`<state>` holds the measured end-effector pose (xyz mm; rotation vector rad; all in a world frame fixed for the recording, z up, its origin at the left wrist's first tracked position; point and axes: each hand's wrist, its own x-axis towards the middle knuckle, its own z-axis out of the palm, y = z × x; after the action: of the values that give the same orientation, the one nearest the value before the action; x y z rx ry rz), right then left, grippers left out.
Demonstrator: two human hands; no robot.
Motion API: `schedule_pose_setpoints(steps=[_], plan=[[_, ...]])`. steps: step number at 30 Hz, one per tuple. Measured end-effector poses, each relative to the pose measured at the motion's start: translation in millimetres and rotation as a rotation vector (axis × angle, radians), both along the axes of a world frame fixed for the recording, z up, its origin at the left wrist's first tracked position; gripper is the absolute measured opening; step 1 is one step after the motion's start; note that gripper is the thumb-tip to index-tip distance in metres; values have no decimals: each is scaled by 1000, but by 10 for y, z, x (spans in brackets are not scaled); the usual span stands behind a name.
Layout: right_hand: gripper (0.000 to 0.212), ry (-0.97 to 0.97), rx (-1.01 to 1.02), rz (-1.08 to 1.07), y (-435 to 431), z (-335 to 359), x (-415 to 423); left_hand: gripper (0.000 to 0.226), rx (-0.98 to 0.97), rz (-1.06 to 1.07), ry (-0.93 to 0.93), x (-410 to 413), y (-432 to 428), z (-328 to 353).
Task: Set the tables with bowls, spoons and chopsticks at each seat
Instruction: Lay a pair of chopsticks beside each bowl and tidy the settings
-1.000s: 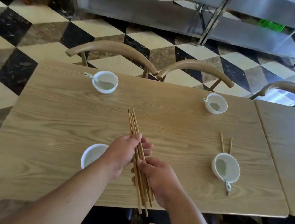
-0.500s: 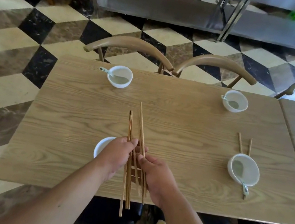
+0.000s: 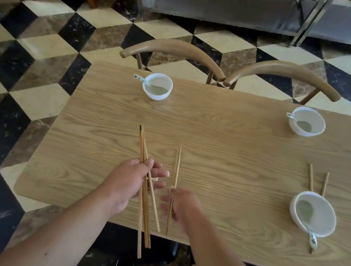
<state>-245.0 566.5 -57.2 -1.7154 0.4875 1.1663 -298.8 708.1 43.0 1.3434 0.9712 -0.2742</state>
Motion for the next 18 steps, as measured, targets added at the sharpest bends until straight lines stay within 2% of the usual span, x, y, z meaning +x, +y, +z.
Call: schedule_pose_setpoints(steps=[2, 5, 7, 9, 13, 15, 18], plan=[[38, -112, -98, 131, 55, 17, 7, 31, -14, 20, -6, -28, 94, 11], [30, -341, -311, 339, 60, 346, -25, 33, -30, 24, -9, -48, 256, 63], [26, -439, -209, 173, 136, 509, -113, 31, -57, 41, -21, -92, 433, 56], [26, -327, 10, 38, 394, 668, -210, 30, -78, 52, -46, -149, 653, 25], [38, -95, 299, 164, 1394, 942, -673, 32, -122, 109, -117, -444, 1395, 51], [36, -77, 352, 203, 1905, 1036, -956, 33, -157, 141, -152, -633, 1858, 128], [31, -136, 325, 187, 2941, 1204, -1545, 32, -193, 174, -222, -1052, 2936, 267]])
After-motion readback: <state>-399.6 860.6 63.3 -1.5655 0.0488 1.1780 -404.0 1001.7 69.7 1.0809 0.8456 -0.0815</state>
